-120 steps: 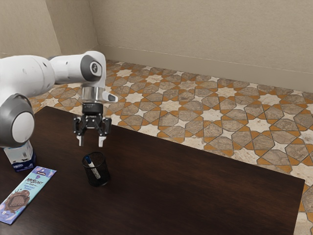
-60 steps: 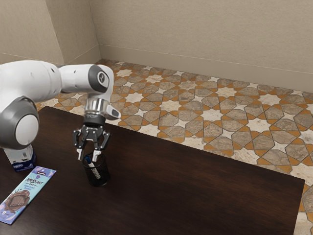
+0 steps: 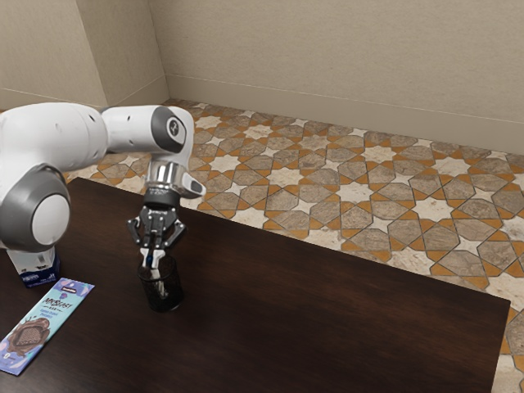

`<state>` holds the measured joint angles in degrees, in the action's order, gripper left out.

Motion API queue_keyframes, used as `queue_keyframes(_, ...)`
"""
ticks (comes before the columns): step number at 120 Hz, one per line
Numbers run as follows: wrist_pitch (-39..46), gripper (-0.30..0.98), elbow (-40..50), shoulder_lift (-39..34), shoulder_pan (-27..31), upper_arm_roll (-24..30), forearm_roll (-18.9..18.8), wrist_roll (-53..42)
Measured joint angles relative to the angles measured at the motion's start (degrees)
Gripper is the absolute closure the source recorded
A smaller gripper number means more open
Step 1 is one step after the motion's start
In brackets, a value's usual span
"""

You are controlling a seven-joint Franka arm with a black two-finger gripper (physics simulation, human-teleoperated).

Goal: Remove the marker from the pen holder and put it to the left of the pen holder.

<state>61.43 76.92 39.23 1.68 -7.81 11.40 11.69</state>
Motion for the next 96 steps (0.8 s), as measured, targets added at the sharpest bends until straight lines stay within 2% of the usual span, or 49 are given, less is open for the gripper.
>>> queue_keyframes(16,0.0,0.75,-0.3,-2.2,0.3,-0.3,-0.3,0.2)
queue_keyframes(41,-0.1,0.77,-0.1,-11.6,0.3,-0.6,-1.4,0.7)
queue_keyframes(55,0.6,0.77,-2.2,-10.5,1.5,-1.6,-1.8,1.0)
queue_keyframes(71,7.0,0.78,-2.2,-8.7,5.0,-1.6,-0.7,1.1)
queue_keyframes(96,20.3,0.78,3.5,-7.8,10.0,-1.2,1.3,-0.3)
